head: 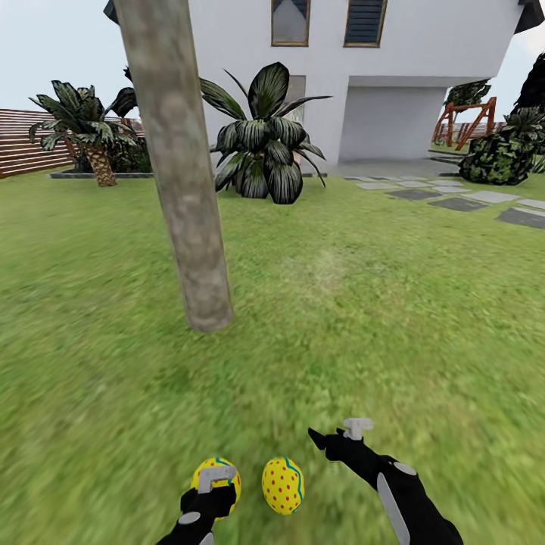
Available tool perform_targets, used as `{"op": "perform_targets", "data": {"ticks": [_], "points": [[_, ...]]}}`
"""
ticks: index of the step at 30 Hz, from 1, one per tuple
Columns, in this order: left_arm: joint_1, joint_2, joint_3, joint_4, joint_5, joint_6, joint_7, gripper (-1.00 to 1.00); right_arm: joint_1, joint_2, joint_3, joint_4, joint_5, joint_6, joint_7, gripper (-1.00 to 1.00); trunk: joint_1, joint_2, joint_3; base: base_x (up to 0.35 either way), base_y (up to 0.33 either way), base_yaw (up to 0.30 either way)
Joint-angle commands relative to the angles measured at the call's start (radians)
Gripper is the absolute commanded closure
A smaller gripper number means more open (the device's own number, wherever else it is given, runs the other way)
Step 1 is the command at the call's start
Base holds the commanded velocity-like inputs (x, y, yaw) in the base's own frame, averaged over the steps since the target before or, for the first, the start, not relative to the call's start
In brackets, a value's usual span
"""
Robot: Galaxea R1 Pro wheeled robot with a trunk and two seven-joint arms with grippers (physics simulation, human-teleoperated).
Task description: Take the three Easter eggs out of the wicker basket on the lawn in the garden, then place them on the lawn next to a single tree (choose any tree) so that all three eggs are next to the same tree and none are left in the basket.
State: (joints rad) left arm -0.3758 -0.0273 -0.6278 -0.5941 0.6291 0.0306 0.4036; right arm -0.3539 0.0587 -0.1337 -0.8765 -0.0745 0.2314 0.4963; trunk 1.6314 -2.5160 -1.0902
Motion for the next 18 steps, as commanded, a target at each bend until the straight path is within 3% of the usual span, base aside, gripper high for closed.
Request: {"op": "perform_targets", "data": {"ticks": [1,8,15,18], "points": [[-0.001,0.001,-0.006,-0.002,0.005,0.004,0.008,1.00,0.000,0.001,-0.004,-0.001,-0.008,0.009,0.005,-1.00,0.000,0.000,-0.001,0.233,0.000,0.000],[-0.002,0.001,-0.007,-0.002,0.004,0.004,0.007,1.00,0.000,0.001,-0.004,-0.001,-0.008,0.009,0.005,-1.00,0.000,0.000,-0.001,0.258,-0.045,0.000],[-0.002,0.001,-0.006,-0.003,0.004,0.003,0.006,1.00,0.000,0.000,-0.005,-0.001,-0.011,0.009,0.007,-1.00,0.000,0.000,0.002,0.027,-0.017,-0.063],[-0.002,0.001,-0.006,-0.003,0.004,0.003,0.006,1.00,0.000,0.000,-0.005,-0.001,-0.011,0.009,0.007,-1.00,0.001,-0.001,-0.010,0.001,-0.001,-0.011]]}}
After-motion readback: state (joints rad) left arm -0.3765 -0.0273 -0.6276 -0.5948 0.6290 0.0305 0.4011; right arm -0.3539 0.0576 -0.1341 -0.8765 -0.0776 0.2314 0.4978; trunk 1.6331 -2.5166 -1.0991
